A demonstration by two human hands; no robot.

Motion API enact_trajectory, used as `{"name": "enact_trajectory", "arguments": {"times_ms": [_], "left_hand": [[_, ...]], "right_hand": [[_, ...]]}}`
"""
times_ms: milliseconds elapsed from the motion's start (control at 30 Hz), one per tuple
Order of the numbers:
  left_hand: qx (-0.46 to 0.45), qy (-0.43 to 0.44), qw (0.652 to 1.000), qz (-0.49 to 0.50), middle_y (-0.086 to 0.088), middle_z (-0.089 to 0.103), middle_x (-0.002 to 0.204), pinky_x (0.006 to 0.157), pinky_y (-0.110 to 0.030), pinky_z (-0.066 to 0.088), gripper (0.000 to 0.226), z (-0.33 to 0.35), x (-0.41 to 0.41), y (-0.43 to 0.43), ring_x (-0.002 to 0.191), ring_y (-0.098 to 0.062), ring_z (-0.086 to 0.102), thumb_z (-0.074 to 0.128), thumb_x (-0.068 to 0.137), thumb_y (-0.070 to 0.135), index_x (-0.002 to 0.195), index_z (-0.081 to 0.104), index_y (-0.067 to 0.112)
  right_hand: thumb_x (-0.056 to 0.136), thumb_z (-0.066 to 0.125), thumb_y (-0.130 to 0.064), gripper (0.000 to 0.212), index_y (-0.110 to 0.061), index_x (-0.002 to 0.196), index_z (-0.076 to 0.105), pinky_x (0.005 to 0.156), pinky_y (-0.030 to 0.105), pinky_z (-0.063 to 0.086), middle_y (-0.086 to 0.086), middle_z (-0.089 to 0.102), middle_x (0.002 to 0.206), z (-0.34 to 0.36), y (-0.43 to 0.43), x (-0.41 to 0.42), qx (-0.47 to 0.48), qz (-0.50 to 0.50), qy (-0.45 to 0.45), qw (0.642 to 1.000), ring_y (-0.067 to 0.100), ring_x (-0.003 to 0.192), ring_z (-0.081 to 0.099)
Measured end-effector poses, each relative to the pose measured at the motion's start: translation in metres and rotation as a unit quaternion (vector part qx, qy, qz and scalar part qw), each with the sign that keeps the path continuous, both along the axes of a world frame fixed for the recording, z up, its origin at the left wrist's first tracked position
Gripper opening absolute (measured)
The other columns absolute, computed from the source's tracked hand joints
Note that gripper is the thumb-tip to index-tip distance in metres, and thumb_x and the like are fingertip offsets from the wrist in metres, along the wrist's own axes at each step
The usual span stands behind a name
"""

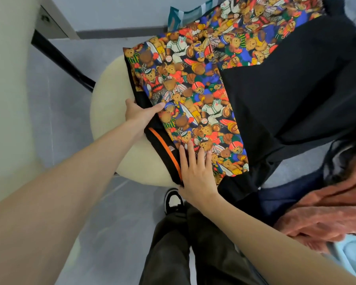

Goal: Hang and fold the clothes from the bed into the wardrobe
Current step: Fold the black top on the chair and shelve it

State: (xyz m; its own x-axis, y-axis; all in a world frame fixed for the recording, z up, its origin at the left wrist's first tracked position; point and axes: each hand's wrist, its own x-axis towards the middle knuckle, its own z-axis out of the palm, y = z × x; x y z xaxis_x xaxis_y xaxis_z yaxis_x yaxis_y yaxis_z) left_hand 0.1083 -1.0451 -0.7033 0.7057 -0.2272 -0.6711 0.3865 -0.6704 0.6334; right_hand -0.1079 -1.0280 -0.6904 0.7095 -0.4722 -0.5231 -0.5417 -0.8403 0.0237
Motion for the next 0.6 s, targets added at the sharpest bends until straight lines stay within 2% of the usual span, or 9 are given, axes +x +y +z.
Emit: {"name": "enact_trajectory", "arguments": {"times_ms": [133,167,233,300,367,433,533,600], "left_hand": [[0.014,0.001,0.998,-0.062,-0.005,0.044,0.142,0.1,-0.038,0.044,0.102,-0.002,-0.003,-0.008,0.129,-0.025,0.045,0.089,0.063,0.026,0.143,0.026,0.015],[0.014,0.003,0.998,-0.069,-0.005,0.044,0.143,0.103,-0.04,0.043,0.103,-0.003,-0.004,-0.01,0.13,-0.025,0.044,0.088,0.064,0.022,0.144,0.025,0.016],[0.013,-0.004,0.997,-0.078,-0.004,0.043,0.145,0.106,-0.042,0.041,0.103,0.0,-0.006,-0.013,0.131,-0.025,0.042,0.086,0.065,0.017,0.147,0.023,0.019],[0.02,-0.028,0.995,-0.093,-0.003,0.04,0.148,0.107,-0.04,0.039,0.1,0.009,-0.004,-0.015,0.135,-0.025,0.039,0.083,0.068,0.016,0.149,0.024,0.02],[0.034,-0.056,0.992,-0.108,-0.004,0.039,0.149,0.108,-0.04,0.037,0.093,0.02,0.0,-0.016,0.136,-0.025,0.037,0.08,0.072,0.017,0.148,0.027,0.019],[0.048,-0.084,0.988,-0.119,-0.004,0.042,0.146,0.106,-0.04,0.037,0.085,0.034,0.007,-0.013,0.135,-0.025,0.039,0.079,0.074,0.017,0.145,0.033,0.017],[0.039,-0.108,0.987,-0.11,0.0,0.053,0.131,0.094,-0.037,0.045,0.069,0.055,0.024,0.001,0.12,-0.024,0.05,0.077,0.074,0.015,0.134,0.043,0.017],[0.031,-0.128,0.988,-0.084,0.005,0.054,0.114,0.084,-0.034,0.046,0.058,0.069,0.033,0.014,0.105,-0.019,0.052,0.075,0.074,0.012,0.124,0.047,0.02]], "right_hand": [[0.092,0.058,-0.018,0.086,-0.004,0.152,-0.003,0.112,0.056,0.026,0.023,0.006,0.158,0.005,-0.01,-0.001,0.019,0.024,-0.013,0.999,0.044,0.137,0.025],[0.09,0.06,-0.014,0.087,-0.007,0.153,0.0,0.108,0.051,0.034,0.02,0.01,0.158,0.01,-0.015,-0.002,0.039,0.016,-0.032,0.999,0.041,0.135,0.026],[0.087,0.063,-0.01,0.085,-0.018,0.153,0.01,0.091,0.041,0.048,0.01,0.021,0.155,0.022,-0.028,-0.004,0.079,-0.034,-0.073,0.994,0.034,0.132,0.031],[0.088,0.062,-0.012,0.075,-0.029,0.149,0.021,0.081,0.038,0.05,0.002,0.036,0.144,0.037,-0.04,-0.005,0.111,-0.103,-0.106,0.983,0.028,0.125,0.04],[0.088,0.059,-0.014,0.065,-0.033,0.144,0.032,0.082,0.036,0.049,0.0,0.049,0.131,0.053,-0.048,-0.004,0.148,-0.144,-0.133,0.969,0.025,0.116,0.048],[0.084,0.059,-0.011,0.063,-0.032,0.141,0.041,0.085,0.036,0.05,0.001,0.056,0.125,0.068,-0.052,0.0,0.194,-0.174,-0.16,0.952,0.025,0.112,0.052],[0.077,0.061,-0.006,0.065,-0.028,0.137,0.05,0.093,0.036,0.05,0.003,0.059,0.127,0.086,-0.048,0.014,0.275,-0.201,-0.181,0.923,0.024,0.116,0.054],[0.076,0.062,-0.003,0.065,-0.024,0.136,0.053,0.09,0.026,0.048,0.002,0.06,0.127,0.095,-0.04,0.026,0.324,-0.197,-0.189,0.906,0.021,0.118,0.053]]}}
